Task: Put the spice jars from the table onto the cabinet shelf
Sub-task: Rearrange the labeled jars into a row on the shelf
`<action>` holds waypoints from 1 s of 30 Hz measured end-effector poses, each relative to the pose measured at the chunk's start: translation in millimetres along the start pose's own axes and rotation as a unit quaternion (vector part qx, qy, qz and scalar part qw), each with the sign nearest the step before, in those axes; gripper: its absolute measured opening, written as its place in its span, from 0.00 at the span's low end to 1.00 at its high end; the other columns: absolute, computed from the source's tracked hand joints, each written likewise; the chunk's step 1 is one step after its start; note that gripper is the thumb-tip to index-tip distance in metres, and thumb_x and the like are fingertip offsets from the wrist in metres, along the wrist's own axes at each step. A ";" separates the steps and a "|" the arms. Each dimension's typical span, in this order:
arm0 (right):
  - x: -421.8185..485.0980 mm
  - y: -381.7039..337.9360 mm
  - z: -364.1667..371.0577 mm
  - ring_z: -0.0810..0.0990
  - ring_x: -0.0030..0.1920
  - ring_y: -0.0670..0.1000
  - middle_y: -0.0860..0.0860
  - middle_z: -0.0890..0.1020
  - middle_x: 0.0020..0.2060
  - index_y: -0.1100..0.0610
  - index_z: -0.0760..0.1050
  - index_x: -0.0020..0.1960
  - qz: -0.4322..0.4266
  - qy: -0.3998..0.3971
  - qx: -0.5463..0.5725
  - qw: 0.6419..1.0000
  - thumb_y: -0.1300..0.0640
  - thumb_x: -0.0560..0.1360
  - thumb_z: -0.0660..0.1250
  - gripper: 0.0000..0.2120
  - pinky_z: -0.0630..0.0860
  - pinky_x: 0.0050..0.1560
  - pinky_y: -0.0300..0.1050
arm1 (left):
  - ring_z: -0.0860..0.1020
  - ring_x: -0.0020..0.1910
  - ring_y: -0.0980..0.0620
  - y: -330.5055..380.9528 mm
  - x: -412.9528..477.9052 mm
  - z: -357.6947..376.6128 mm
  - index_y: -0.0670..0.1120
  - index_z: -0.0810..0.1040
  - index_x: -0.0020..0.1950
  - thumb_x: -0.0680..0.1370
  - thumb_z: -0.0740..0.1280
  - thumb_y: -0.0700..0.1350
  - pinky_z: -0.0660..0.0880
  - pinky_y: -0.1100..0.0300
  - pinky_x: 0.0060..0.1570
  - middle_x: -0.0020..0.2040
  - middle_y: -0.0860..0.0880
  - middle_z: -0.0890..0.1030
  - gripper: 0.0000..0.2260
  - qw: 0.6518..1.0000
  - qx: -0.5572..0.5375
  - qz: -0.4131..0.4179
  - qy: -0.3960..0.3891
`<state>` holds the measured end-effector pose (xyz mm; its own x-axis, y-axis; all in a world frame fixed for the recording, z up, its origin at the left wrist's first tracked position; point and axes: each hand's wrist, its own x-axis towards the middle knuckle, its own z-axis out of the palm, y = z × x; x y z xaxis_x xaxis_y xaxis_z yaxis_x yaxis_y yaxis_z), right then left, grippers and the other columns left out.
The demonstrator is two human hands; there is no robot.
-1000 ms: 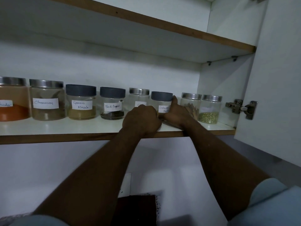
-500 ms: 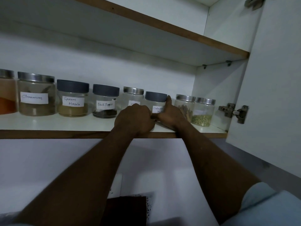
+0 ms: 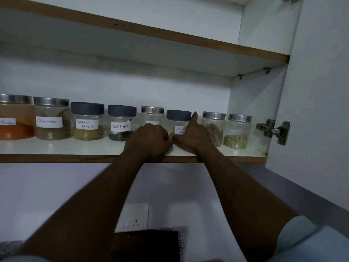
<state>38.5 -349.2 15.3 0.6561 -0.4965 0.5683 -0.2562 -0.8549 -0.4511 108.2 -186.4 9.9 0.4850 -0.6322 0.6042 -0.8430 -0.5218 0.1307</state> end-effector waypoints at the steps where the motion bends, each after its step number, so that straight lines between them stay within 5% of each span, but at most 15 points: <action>1: -2.9 -2.2 -0.9 0.78 0.63 0.57 0.56 0.77 0.67 0.62 0.37 0.82 0.000 0.005 0.004 1.000 0.40 0.68 0.77 0.62 0.74 0.54 0.44 | 0.80 0.40 0.50 -0.7 -0.7 -0.4 0.51 0.86 0.43 0.77 0.66 0.60 0.79 0.55 0.43 0.39 0.50 0.84 0.15 1.000 0.005 -0.001 0.005; 4: -19.1 -7.9 -5.6 0.77 0.65 0.57 0.56 0.77 0.68 0.60 0.42 0.82 -0.011 0.054 0.011 0.998 0.38 0.69 0.75 0.58 0.75 0.58 0.47 | 0.80 0.37 0.51 -1.9 -2.4 -4.5 0.53 0.83 0.38 0.78 0.65 0.60 0.79 0.55 0.40 0.34 0.52 0.81 0.16 1.000 0.016 0.001 0.024; 10: -47.8 16.8 -58.8 0.81 0.56 0.55 0.54 0.79 0.61 0.53 0.70 0.70 -0.109 0.203 -0.065 0.971 0.55 0.75 0.72 0.25 0.78 0.51 0.49 | 0.80 0.43 0.53 9.2 -2.3 -11.4 0.51 0.86 0.49 0.81 0.66 0.55 0.72 0.59 0.41 0.43 0.52 0.84 0.12 0.998 0.008 0.044 -0.044; 13: -26.3 32.7 -97.2 0.81 0.56 0.56 0.54 0.77 0.63 0.53 0.71 0.70 -0.088 0.230 -0.091 0.965 0.55 0.75 0.72 0.25 0.76 0.49 0.47 | 0.79 0.49 0.54 31.8 4.8 -10.3 0.53 0.86 0.57 0.81 0.67 0.55 0.71 0.59 0.48 0.53 0.53 0.85 0.11 0.993 -0.016 0.089 -0.070; 16: -6.9 44.6 -113.6 0.80 0.57 0.57 0.55 0.76 0.65 0.51 0.71 0.73 -0.092 0.171 -0.149 0.970 0.48 0.75 0.71 0.27 0.74 0.49 0.47 | 0.78 0.50 0.53 69.9 13.1 4.4 0.52 0.85 0.60 0.81 0.65 0.55 0.69 0.59 0.47 0.55 0.50 0.84 0.14 0.989 -0.023 0.116 -0.089; 21: 13.8 47.9 -110.4 0.76 0.60 0.58 0.54 0.78 0.60 0.52 0.77 0.65 -0.137 0.097 -0.270 0.948 0.34 0.72 0.70 0.29 0.76 0.51 0.52 | 0.76 0.45 0.47 103.6 26.4 25.0 0.49 0.78 0.42 0.83 0.60 0.52 0.66 0.57 0.43 0.40 0.50 0.72 0.14 0.989 -0.009 0.121 -0.080; 24: 17.5 49.0 -101.2 0.73 0.61 0.57 0.53 0.78 0.59 0.54 0.75 0.62 -0.114 0.125 -0.276 0.946 0.26 0.68 0.68 0.37 0.75 0.50 0.52 | 0.78 0.48 0.48 105.2 28.7 31.6 0.46 0.82 0.47 0.82 0.62 0.52 0.68 0.58 0.45 0.49 0.46 0.80 0.13 0.989 -0.030 0.136 -0.050; 27: 19.9 47.1 -93.2 0.73 0.62 0.58 0.54 0.78 0.60 0.54 0.73 0.64 -0.101 0.127 -0.283 0.945 0.28 0.68 0.69 0.36 0.75 0.54 0.53 | 0.80 0.50 0.48 103.7 28.4 34.9 0.48 0.86 0.53 0.80 0.64 0.55 0.74 0.57 0.47 0.52 0.47 0.83 0.15 0.992 -0.027 0.122 -0.021; 30: 22.6 42.2 -97.4 0.75 0.58 0.58 0.53 0.77 0.52 0.55 0.71 0.58 -0.094 0.082 -0.219 0.968 0.40 0.70 0.72 0.26 0.73 0.54 0.54 | 0.81 0.45 0.49 104.1 30.2 34.9 0.48 0.86 0.51 0.78 0.63 0.57 0.79 0.52 0.49 0.46 0.47 0.84 0.17 0.996 -0.017 0.084 -0.026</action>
<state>-26.7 -411.2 76.1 0.6083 -0.3133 0.7292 -0.4437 -0.8960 -0.0148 43.2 -279.8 14.3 0.3475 -0.7380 0.5784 -0.9199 -0.3877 0.0580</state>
